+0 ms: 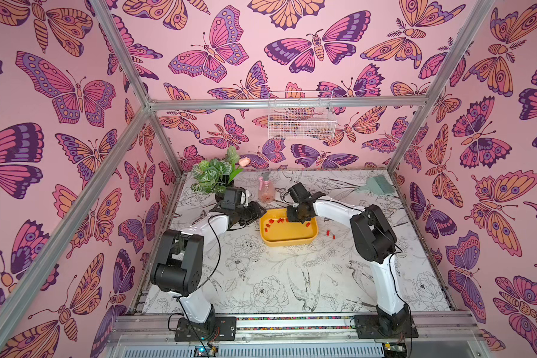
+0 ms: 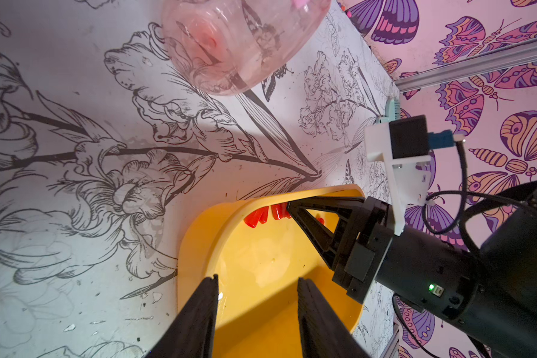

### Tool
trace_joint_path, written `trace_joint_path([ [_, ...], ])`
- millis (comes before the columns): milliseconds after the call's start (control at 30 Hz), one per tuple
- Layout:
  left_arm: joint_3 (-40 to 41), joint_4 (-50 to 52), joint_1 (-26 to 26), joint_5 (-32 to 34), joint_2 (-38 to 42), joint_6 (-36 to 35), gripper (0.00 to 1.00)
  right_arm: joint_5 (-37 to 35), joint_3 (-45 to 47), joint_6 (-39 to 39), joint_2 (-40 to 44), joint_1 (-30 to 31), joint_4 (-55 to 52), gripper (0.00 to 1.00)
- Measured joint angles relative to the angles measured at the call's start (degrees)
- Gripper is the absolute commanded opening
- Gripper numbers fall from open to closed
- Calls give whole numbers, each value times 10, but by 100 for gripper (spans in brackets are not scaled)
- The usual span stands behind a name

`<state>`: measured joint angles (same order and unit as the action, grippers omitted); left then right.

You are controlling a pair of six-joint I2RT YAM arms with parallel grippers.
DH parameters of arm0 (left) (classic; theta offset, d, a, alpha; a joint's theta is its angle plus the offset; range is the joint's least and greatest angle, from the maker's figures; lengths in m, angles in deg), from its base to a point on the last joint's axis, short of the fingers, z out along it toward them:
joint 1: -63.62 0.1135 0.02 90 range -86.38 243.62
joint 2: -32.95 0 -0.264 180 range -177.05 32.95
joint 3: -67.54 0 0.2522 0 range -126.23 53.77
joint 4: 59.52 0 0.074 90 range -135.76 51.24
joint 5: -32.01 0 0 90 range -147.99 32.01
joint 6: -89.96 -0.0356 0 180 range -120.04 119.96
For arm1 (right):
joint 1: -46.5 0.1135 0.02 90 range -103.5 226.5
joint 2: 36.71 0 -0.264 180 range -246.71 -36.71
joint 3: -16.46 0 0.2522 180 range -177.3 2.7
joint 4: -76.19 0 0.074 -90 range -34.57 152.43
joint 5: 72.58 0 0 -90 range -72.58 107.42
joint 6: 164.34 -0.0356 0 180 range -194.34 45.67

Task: Take the screw protection sleeves out of the storage box
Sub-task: Pick up the screw protection sleeve from the storage box, then place the screw protection sleeve at the center of the board.

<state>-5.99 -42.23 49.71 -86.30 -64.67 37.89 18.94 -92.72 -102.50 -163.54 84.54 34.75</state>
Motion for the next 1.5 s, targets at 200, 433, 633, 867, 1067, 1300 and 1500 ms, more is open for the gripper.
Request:
trace_joint_path([
  [200, 0, 0, 0, 0, 0, 0, 47, 0, -4, -1, -1, 0, -4, 11],
  [433, 0, 0, 0, 0, 0, 0, 47, 0, -3, -1, -1, 0, -4, 6],
  [633, 0, 0, 0, 0, 0, 0, 47, -4, 29, -1, 20, 0, 15, 4],
  [867, 0, 0, 0, 0, 0, 0, 47, -10, 61, -1, 68, 0, 17, 4],
  [1067, 0, 0, 0, 0, 0, 0, 47, -12, 77, -1, 117, 0, 23, 4],
  [1300, 0, 0, 0, 0, 0, 0, 47, -24, 112, -1, 193, 0, 17, 5],
  [1500, 0, 0, 0, 0, 0, 0, 47, -32, 149, 1, 273, -20, 2, 5],
])
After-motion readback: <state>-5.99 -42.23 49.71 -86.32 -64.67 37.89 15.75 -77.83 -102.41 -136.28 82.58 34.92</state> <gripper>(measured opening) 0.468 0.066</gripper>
